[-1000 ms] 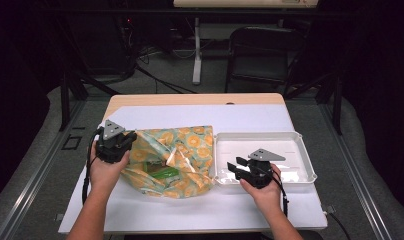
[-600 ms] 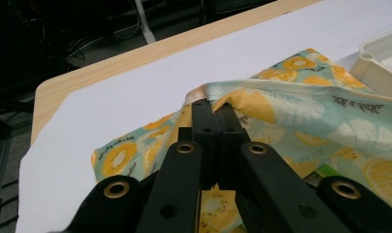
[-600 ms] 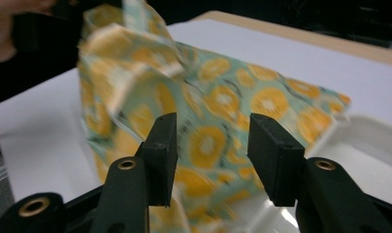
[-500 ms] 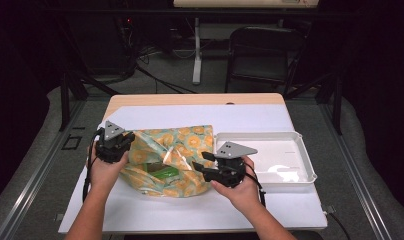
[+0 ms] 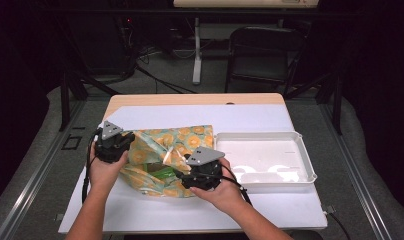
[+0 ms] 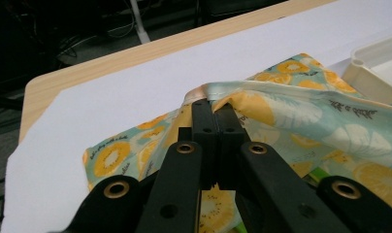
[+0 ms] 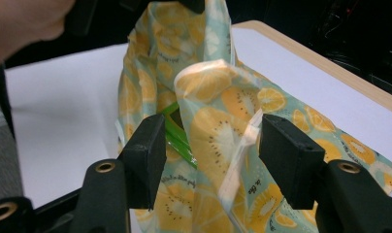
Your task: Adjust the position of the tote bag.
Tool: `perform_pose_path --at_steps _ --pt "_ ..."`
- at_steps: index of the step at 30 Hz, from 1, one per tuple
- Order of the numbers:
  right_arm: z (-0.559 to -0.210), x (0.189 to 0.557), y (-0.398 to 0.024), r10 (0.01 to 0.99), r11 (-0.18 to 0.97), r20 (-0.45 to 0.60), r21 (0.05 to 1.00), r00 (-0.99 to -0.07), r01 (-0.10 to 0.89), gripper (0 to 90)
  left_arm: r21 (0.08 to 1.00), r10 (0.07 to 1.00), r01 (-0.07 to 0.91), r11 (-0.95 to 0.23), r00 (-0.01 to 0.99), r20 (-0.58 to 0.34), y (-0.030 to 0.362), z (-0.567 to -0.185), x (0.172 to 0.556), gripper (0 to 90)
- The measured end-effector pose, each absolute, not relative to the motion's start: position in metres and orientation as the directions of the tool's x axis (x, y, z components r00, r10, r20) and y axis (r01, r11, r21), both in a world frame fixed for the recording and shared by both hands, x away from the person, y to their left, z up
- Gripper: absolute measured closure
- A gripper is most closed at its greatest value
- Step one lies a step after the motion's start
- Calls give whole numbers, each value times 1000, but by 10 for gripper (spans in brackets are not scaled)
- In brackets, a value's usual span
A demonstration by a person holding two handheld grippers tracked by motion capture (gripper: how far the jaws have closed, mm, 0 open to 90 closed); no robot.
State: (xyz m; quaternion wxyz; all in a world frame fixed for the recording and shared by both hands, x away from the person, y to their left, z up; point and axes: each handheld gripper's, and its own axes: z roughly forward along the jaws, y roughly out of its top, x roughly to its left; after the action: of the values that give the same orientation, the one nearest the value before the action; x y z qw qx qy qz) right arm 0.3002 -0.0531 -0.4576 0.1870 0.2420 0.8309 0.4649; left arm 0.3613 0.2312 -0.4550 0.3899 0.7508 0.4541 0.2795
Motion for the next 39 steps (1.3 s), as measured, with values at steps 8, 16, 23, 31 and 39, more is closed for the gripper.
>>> perform_pose_path --at_steps 8,16,23,31,39 --pt "-459 314 -47 597 475 -106 845 -795 244 787 848 906 456 -270 418 64 235 -454 361 899" --pt "-457 343 -64 693 385 -34 862 -720 330 872 849 910 453 -270 409 71 237 -453 360 900" --pt "-473 373 -70 734 379 39 805 -678 456 858 854 908 444 -271 413 73 236 -452 359 900" --pt "-485 375 -68 738 372 86 776 -670 510 642 854 912 448 -265 404 71 239 -453 359 900" --pt "-469 363 -73 720 346 88 814 -689 466 504 858 914 444 -256 402 64 240 -453 359 900"
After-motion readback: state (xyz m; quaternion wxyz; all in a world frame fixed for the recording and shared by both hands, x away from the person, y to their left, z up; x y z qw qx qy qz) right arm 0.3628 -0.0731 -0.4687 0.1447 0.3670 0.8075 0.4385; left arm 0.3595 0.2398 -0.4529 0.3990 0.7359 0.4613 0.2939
